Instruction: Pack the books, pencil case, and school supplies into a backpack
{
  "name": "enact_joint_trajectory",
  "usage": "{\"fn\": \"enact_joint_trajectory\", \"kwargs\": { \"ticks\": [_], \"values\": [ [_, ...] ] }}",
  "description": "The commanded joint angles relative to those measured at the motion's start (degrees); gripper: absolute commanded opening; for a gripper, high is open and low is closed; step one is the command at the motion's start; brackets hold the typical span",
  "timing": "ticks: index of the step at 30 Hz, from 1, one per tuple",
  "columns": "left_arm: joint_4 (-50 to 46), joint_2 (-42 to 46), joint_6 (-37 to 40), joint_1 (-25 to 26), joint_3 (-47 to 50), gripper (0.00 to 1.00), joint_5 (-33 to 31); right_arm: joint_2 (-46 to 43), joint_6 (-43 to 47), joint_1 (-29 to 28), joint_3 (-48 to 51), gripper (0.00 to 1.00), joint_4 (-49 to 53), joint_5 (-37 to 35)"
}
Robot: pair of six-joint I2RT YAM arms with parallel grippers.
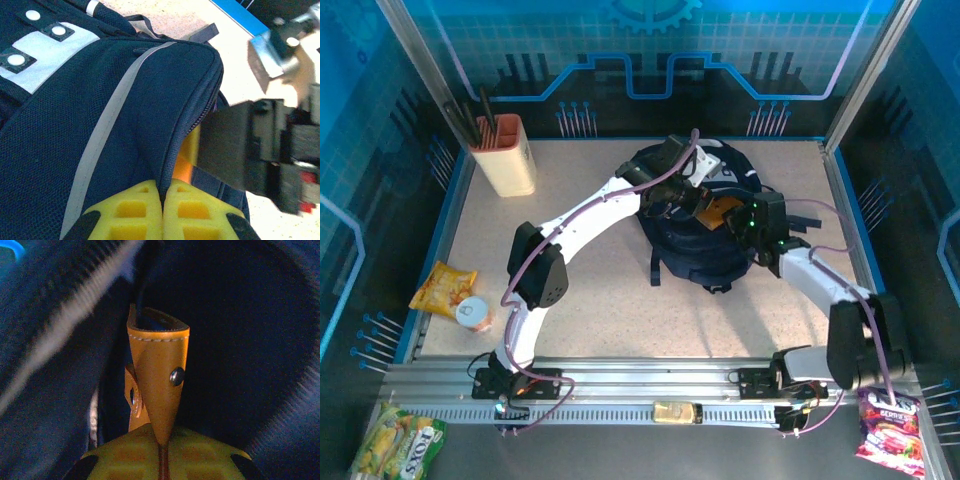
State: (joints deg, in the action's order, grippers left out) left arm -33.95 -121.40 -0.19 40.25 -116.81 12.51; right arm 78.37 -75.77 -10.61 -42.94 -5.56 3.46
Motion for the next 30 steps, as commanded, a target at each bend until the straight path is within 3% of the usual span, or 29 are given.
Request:
{"fn": "enact_joint_trajectory", "kwargs": {
  "ticks": [1, 7, 12, 19, 24, 30],
  "values": [
    [4.5, 4.8, -2.1, 0.5, 0.1, 0.05, 1.9, 4.8, -2.0, -0.8, -4.0, 0.16, -6.6, 0.0],
    [4.3, 5.3, -3.0, -0.9, 0.9, 0.07, 1.4, 4.8, 4.2, -0.9, -5.6, 0.39, -4.7, 5.5],
    [4.3, 5.5, -3.3, -1.8, 1.7, 0.12, 2.4, -4.2, 8.2, -0.4, -0.6, 0.45, 2.6, 5.9],
    [4.3, 7.3, -3.4, -2.4, 5.7, 0.38, 5.1, -20.4, 14.1, 0.3, 4.7, 0.59, 18.8, -2.0],
    [7.0, 11.2, -7.6, -4.9, 13.1, 0.54, 3.4, -27.5, 16.9, 1.7, 7.0, 0.67, 22.5, -5.9],
    [6.6, 12.4, -17.5, -11.5, 19.4, 0.59, 1.9, -26.9, 18.5, 2.8, 5.8, 0.75, 23.7, -6.5]
  ]
}}
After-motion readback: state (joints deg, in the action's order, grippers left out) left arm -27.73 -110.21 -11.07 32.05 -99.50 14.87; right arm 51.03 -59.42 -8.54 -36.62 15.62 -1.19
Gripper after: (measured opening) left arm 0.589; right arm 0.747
